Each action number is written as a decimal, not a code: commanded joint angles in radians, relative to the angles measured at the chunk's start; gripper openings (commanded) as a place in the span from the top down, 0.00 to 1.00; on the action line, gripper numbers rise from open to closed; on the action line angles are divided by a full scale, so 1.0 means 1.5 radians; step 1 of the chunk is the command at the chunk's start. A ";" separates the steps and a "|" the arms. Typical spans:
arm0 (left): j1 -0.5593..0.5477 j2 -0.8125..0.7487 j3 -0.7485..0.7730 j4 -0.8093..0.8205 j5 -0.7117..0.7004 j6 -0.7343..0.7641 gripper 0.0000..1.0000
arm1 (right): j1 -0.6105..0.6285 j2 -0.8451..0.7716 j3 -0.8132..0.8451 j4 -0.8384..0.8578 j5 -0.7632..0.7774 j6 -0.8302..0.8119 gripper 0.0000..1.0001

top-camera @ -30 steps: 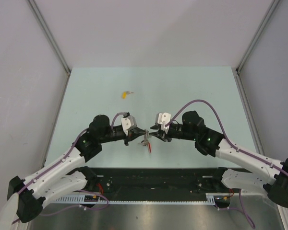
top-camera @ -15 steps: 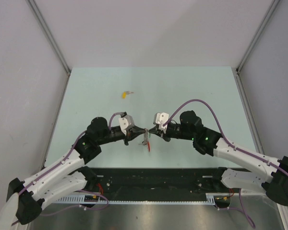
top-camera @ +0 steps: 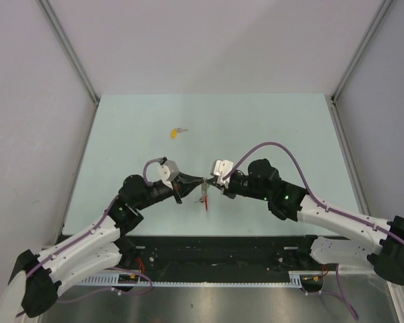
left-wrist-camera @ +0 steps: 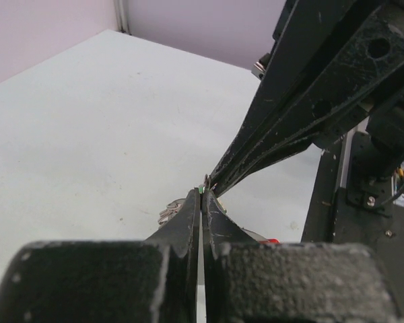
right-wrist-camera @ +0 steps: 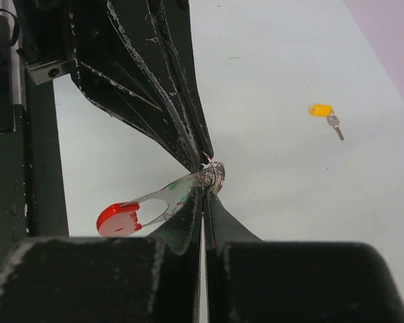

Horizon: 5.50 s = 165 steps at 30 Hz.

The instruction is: Put the keys on the keyring

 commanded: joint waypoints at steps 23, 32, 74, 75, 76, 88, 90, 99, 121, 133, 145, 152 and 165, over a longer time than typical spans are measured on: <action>-0.031 -0.105 -0.040 -0.010 -0.109 -0.033 0.61 | 0.046 -0.013 -0.004 0.032 0.079 -0.047 1.00; -0.009 -0.010 0.109 -0.259 -0.015 0.099 0.54 | 0.053 -0.019 -0.001 0.013 0.074 -0.063 1.00; 0.116 0.269 0.291 -0.418 0.399 0.236 0.86 | 0.060 -0.024 -0.001 -0.001 0.072 -0.070 1.00; 0.116 0.268 0.292 -0.418 0.396 0.232 0.92 | 0.060 -0.022 -0.002 -0.001 0.072 -0.070 1.00; 0.115 0.267 0.292 -0.414 0.391 0.221 0.97 | 0.060 -0.022 -0.001 -0.003 0.071 -0.070 1.00; 0.115 0.116 0.186 -0.235 0.233 0.015 1.00 | 0.082 -0.032 -0.002 -0.012 0.146 -0.066 1.00; 0.115 0.093 0.149 -0.167 0.211 -0.046 1.00 | 0.090 -0.024 -0.001 -0.016 0.165 -0.065 1.00; 0.082 0.011 0.052 0.017 0.106 -0.164 1.00 | 0.125 0.002 -0.020 0.031 0.200 -0.027 1.00; 0.051 -0.075 0.031 -0.130 0.019 -0.109 0.60 | 0.097 -0.037 -0.049 0.098 0.160 -0.053 1.00; 0.074 0.137 0.267 -0.454 0.196 0.216 0.44 | 0.098 -0.035 -0.036 0.055 0.128 -0.066 1.00; 0.098 0.293 0.387 -0.650 0.336 0.406 0.46 | 0.107 -0.032 -0.036 0.048 0.128 -0.071 1.00; 0.097 0.306 0.397 -0.652 0.361 0.409 0.52 | 0.106 -0.030 -0.035 0.051 0.126 -0.071 1.00; 0.090 0.316 0.394 -0.637 0.388 0.385 0.80 | 0.107 -0.032 -0.036 0.048 0.127 -0.072 1.00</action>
